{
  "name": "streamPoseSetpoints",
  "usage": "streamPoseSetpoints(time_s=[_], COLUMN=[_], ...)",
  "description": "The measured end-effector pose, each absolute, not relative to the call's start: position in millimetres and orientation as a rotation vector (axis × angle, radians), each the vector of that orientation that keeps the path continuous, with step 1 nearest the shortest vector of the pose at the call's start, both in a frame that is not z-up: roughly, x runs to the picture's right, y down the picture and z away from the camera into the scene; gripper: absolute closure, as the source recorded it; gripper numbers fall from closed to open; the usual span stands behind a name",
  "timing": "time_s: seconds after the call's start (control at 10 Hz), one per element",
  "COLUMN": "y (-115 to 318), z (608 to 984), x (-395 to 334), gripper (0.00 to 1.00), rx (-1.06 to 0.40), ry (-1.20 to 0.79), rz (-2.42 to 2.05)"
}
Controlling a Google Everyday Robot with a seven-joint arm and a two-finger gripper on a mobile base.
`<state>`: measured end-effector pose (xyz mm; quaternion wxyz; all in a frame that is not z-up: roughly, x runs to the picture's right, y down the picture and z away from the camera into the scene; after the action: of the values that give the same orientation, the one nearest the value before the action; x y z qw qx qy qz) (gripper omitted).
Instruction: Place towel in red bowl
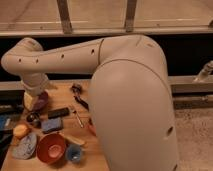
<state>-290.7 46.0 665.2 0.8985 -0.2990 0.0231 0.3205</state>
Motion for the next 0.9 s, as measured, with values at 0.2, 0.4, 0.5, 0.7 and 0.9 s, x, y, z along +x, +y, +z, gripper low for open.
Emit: streamPoseSetpoints(time_s=[0.2,0.4,0.5,0.7,0.9], y=[81.9,118.3,141.9,153.5,152.4], z=[666.9,665.3,663.3,659.5,661.4], x=[-312.1,-332.2,-346.8,-356.1,-353.4], gripper=[0.2,0.2,0.2,0.2,0.2], rx=[-0.684,-0.748,-0.79,-0.808,-0.805], ry=[0.036,0.019,0.002,-0.011,-0.007], rz=[0.616,0.581,0.553,0.529,0.532])
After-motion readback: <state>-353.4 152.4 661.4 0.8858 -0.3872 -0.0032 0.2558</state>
